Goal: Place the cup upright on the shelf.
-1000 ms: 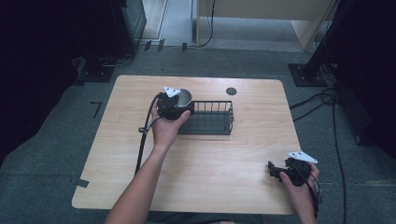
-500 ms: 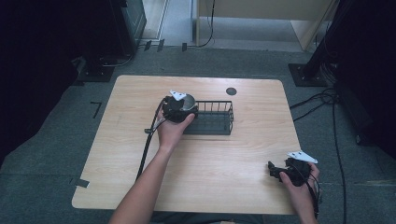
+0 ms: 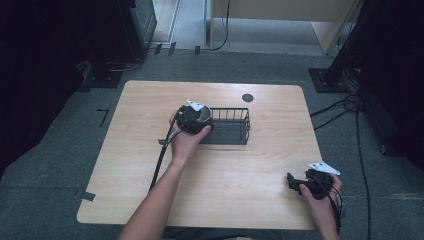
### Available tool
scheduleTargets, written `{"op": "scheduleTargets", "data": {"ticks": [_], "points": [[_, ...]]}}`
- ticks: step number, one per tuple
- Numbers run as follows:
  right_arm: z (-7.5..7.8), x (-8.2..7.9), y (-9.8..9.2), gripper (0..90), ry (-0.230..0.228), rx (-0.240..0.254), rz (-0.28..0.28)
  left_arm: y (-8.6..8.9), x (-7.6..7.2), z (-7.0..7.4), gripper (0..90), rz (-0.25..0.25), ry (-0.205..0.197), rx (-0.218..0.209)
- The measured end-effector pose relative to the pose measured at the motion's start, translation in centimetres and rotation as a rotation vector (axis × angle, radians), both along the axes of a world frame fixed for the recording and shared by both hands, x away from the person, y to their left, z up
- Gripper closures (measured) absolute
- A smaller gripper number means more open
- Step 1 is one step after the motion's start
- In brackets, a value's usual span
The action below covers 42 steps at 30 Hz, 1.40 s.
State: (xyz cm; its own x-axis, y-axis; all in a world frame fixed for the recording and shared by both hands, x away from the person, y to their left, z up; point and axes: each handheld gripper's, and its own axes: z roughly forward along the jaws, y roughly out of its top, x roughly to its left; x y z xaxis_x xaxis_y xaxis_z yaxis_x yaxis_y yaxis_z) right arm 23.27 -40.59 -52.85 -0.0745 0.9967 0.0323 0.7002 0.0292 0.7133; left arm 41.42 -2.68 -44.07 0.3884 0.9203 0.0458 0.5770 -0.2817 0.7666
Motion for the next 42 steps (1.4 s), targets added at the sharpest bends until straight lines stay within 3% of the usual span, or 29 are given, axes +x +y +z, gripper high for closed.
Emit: {"op": "scheduleTargets", "data": {"ticks": [8,16,26,34,42], "points": [[0.0,0.0,0.0,0.0,0.000,0.000,0.000,0.1,0.2,0.2,13.0,0.010,0.017,-0.010],[0.0,0.0,0.0,0.0,0.001,-0.002,0.002,0.6,-0.3,1.4,0.0,-0.006,0.001,-0.066],[0.0,0.0,0.0,0.0,0.001,-0.002,0.002,1.6,-1.7,3.2,0.0,-0.002,-0.033,-0.111],[0.0,0.0,0.0,0.0,0.001,-0.002,0.002,3.5,-3.4,4.7,0.0,0.007,-0.072,-0.160],[0.0,0.0,0.0,0.0,0.000,-0.003,0.003,5.3,-5.2,5.5,0.0,0.013,-0.098,-0.172]]}}
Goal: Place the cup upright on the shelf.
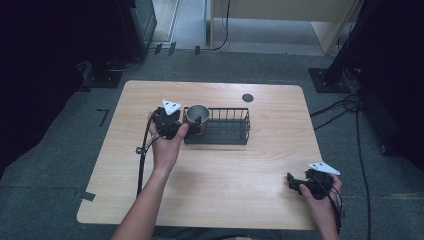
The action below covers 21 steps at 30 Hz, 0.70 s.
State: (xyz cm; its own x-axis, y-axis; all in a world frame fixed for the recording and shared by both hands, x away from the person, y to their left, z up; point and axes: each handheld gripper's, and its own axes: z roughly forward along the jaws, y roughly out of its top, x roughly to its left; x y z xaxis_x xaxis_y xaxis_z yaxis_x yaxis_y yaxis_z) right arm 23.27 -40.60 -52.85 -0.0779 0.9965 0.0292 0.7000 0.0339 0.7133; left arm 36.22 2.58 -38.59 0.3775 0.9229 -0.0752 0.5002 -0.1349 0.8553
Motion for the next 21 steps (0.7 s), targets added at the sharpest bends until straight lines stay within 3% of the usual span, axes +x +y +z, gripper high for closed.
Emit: {"op": "scheduleTargets", "data": {"ticks": [15,21], "points": [[0.0,0.0,0.0,0.0,0.000,0.001,-0.001,4.4,-3.2,-1.3,0.0,0.048,-0.027,0.009],[0.0,0.0,0.0,0.0,0.000,0.000,-0.001,6.1,-4.1,-2.2,0.0,0.071,-0.018,0.004]]}}
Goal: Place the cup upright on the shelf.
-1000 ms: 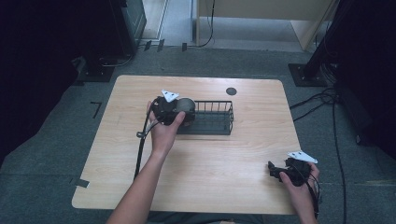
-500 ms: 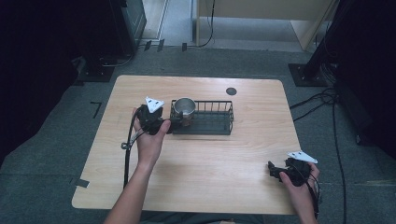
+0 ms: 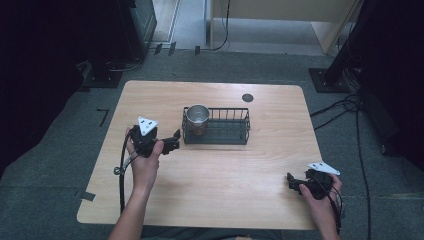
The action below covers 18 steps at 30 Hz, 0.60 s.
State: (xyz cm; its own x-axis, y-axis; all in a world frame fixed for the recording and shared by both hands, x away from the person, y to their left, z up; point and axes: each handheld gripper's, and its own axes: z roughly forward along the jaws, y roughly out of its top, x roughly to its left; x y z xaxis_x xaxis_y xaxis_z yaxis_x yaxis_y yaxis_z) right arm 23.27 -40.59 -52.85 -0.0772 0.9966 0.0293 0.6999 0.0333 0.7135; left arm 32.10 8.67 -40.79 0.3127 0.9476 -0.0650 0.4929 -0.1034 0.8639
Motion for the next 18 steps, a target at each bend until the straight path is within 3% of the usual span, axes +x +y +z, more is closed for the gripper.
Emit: {"op": "scheduleTargets", "data": {"ticks": [13,18], "points": [[0.0,0.0,0.0,0.0,0.001,-0.001,0.000,4.4,-1.5,-2.9,0.0,0.092,0.031,0.021],[0.0,0.0,0.0,0.0,0.001,-0.001,0.000,6.4,-2.2,-4.3,0.0,0.129,0.062,0.034]]}}
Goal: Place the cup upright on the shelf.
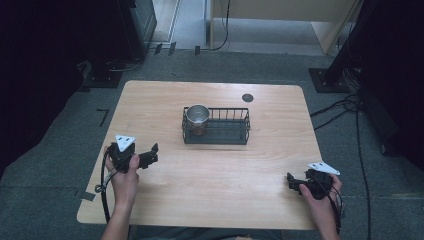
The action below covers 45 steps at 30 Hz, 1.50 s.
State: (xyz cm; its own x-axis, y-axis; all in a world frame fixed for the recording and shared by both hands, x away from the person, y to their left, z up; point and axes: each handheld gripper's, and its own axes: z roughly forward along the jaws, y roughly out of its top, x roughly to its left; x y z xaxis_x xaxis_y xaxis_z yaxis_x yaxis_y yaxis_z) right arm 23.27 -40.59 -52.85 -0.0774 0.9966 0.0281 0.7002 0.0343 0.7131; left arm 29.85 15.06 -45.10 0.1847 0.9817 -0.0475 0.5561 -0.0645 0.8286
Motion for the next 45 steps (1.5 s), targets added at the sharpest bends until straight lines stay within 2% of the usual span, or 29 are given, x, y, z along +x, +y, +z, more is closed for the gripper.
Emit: {"op": "scheduleTargets", "data": {"ticks": [9,15,20,23,26,33,36,37,39,42,45], "points": [[0.0,0.0,0.0,0.0,0.000,0.000,0.000,3.1,-2.0,-3.7,0.0,0.066,0.071,0.015],[0.0,0.0,0.0,0.0,0.000,0.000,0.000,4.8,-2.6,-5.0,0.0,0.089,0.086,0.049],[0.0,0.0,0.0,0.0,0.000,0.000,0.000,6.2,-3.2,-6.0,0.0,0.104,0.114,0.060],[0.0,0.0,0.0,0.0,0.000,0.000,0.000,6.9,-3.5,-6.2,0.0,0.116,0.121,0.062],[0.0,0.0,0.0,0.0,0.000,0.000,0.000,7.5,-3.7,-6.3,0.0,0.120,0.132,0.097],[0.0,0.0,0.0,0.0,0.000,-0.001,0.000,8.7,-3.8,-6.6,0.0,0.126,0.163,0.095],[0.0,0.0,0.0,0.0,-0.001,-0.001,0.000,8.3,-3.8,-6.7,0.0,0.119,0.176,0.140],[0.0,0.0,0.0,0.0,-0.001,-0.001,0.000,8.2,-3.8,-6.7,0.0,0.103,0.177,0.147],[0.0,0.0,0.0,0.0,-0.001,-0.001,0.000,8.2,-3.7,-6.7,0.0,0.090,0.184,0.135],[0.0,0.0,0.0,0.0,-0.001,-0.001,0.000,8.6,-3.6,-6.7,0.0,0.094,0.210,0.092],[0.0,0.0,0.0,0.0,0.000,0.000,-0.001,8.5,-3.6,-6.7,0.0,0.095,0.210,0.092]]}}
